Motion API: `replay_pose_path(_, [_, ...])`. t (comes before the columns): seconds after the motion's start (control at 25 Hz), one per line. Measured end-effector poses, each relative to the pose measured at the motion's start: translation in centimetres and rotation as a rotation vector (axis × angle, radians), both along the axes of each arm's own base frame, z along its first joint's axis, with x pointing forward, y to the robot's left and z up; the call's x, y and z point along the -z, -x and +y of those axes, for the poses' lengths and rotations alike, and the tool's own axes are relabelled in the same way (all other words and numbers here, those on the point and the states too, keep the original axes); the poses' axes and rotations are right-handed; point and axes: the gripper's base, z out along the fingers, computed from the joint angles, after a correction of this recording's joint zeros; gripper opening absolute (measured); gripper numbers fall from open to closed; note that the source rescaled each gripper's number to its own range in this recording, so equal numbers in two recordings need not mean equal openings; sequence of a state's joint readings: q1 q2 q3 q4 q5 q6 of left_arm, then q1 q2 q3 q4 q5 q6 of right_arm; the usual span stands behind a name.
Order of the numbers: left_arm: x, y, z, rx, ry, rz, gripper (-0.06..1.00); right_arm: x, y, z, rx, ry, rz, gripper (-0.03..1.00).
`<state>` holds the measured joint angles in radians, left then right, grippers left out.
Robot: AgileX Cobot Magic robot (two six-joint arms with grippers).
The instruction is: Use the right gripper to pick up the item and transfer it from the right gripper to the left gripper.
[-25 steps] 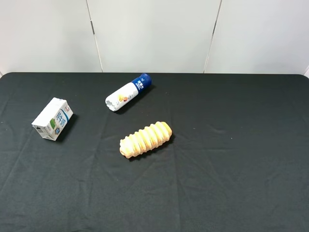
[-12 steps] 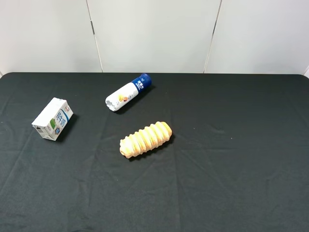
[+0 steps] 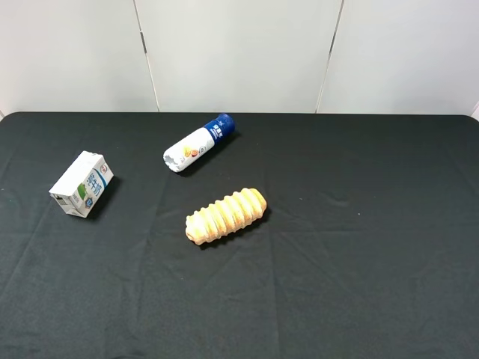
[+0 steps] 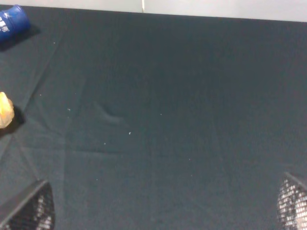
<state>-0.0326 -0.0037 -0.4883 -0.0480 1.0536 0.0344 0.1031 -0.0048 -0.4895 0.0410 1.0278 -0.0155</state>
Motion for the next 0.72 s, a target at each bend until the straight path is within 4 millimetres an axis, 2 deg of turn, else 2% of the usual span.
replay_pose_path(0.44, [0.0,0.0,0.02,-0.003,0.001,0.0,0.94,0.0,0.0,0.0,0.003,0.0,0.0,0.99])
replay_pose_path(0.72, [0.0,0.0,0.02,-0.003,0.001,0.0,0.94,0.0,-0.03,0.03,0.102,0.0,0.0,0.99])
